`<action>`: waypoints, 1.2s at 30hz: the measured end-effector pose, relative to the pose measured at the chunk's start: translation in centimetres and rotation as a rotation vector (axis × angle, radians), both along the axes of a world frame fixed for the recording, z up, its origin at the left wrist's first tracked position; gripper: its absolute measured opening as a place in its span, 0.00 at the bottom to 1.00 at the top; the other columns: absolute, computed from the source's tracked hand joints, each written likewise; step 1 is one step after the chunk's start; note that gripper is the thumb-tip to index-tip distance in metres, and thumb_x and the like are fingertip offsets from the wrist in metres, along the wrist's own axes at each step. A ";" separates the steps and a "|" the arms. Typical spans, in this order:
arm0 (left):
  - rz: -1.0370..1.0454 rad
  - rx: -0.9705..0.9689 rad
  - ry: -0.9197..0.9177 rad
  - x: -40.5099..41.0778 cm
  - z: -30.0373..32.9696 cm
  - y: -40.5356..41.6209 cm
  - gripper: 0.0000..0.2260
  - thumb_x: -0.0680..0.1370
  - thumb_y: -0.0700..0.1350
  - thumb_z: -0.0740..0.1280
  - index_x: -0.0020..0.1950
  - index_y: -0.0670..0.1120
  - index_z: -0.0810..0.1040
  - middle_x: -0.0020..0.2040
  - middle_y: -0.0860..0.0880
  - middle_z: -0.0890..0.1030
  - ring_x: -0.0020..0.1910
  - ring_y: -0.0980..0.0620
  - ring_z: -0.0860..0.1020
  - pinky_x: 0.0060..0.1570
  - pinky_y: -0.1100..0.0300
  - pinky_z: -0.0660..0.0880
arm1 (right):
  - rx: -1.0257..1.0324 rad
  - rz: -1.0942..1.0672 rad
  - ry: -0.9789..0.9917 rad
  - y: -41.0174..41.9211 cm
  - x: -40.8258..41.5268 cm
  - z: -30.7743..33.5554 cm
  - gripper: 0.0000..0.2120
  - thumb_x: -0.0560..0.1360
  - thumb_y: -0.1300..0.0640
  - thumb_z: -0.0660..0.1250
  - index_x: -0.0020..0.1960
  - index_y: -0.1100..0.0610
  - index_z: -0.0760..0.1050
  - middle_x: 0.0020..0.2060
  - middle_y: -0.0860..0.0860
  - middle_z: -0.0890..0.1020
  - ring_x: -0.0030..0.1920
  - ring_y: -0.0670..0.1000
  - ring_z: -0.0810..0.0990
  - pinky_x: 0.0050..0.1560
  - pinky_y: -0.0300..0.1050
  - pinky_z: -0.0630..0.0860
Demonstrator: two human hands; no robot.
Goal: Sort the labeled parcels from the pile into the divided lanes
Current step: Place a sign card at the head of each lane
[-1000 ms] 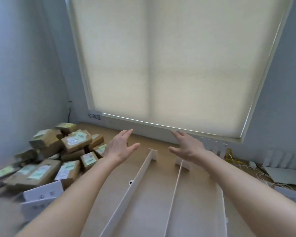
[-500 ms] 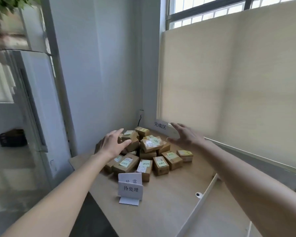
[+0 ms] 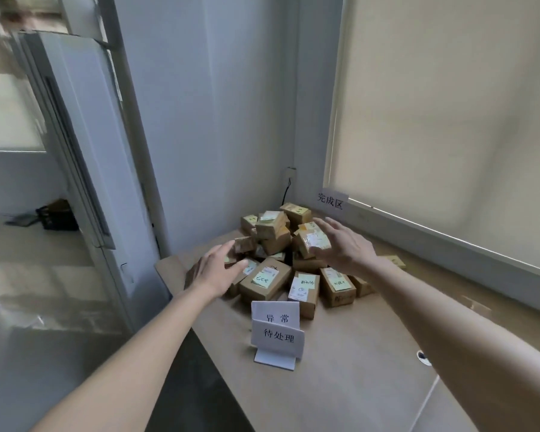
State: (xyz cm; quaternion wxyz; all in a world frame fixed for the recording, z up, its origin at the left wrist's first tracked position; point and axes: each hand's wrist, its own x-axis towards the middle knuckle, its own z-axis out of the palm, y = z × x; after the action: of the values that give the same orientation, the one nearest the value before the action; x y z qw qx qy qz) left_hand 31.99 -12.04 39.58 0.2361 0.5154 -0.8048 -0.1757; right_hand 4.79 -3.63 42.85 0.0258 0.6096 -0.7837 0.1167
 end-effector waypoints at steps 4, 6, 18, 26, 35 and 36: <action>-0.030 0.083 -0.074 -2.4 -6.2 -5.7 0.29 0.79 0.60 0.65 0.78 0.55 0.63 0.77 0.51 0.66 0.74 0.47 0.66 0.65 0.54 0.67 | 0.084 -0.023 -0.062 -5.2 -1.5 -7.7 0.37 0.79 0.36 0.63 0.82 0.43 0.50 0.81 0.49 0.57 0.77 0.56 0.65 0.65 0.54 0.73; -0.040 0.136 -0.093 -3.4 -9.7 -8.0 0.29 0.79 0.61 0.65 0.78 0.58 0.63 0.77 0.53 0.66 0.73 0.48 0.67 0.65 0.53 0.68 | 0.156 -0.040 -0.085 -6.9 -2.4 -11.5 0.38 0.79 0.36 0.63 0.82 0.43 0.51 0.82 0.49 0.57 0.78 0.55 0.63 0.69 0.54 0.71; -0.129 0.368 -0.188 -6.6 -28.1 -13.3 0.28 0.80 0.60 0.63 0.78 0.59 0.59 0.73 0.54 0.69 0.69 0.49 0.71 0.58 0.54 0.72 | 0.421 -0.090 -0.249 -11.1 -3.5 -29.8 0.36 0.79 0.37 0.63 0.82 0.42 0.51 0.81 0.47 0.58 0.77 0.54 0.65 0.67 0.53 0.71; -0.132 0.455 -0.132 -7.4 -35.4 -14.8 0.31 0.79 0.60 0.63 0.79 0.58 0.56 0.75 0.53 0.68 0.70 0.47 0.70 0.60 0.51 0.72 | 0.536 -0.187 -0.412 -10.2 -1.7 -37.4 0.39 0.79 0.37 0.63 0.81 0.38 0.44 0.82 0.52 0.55 0.79 0.55 0.59 0.70 0.55 0.68; -0.162 0.543 -0.056 -8.3 -39.0 -15.7 0.32 0.80 0.58 0.65 0.80 0.57 0.55 0.71 0.51 0.71 0.67 0.49 0.71 0.58 0.52 0.73 | 0.502 -0.240 -0.551 -10.9 0.1 -41.0 0.42 0.78 0.38 0.63 0.82 0.40 0.40 0.78 0.48 0.59 0.75 0.54 0.66 0.64 0.55 0.73; -0.161 0.545 -0.040 -8.3 -39.2 -15.7 0.32 0.79 0.58 0.65 0.80 0.57 0.55 0.70 0.51 0.72 0.66 0.49 0.72 0.58 0.52 0.74 | 0.493 -0.243 -0.563 -10.9 0.3 -41.3 0.43 0.78 0.38 0.64 0.82 0.41 0.41 0.77 0.48 0.59 0.73 0.54 0.68 0.62 0.55 0.75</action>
State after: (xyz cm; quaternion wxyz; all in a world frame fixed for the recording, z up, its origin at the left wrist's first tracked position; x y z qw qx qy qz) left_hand 23.72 -27.72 0.34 0.0584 0.4975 -0.7708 -0.3935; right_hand 5.09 -14.52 1.51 -0.3238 0.4443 -0.8311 0.0836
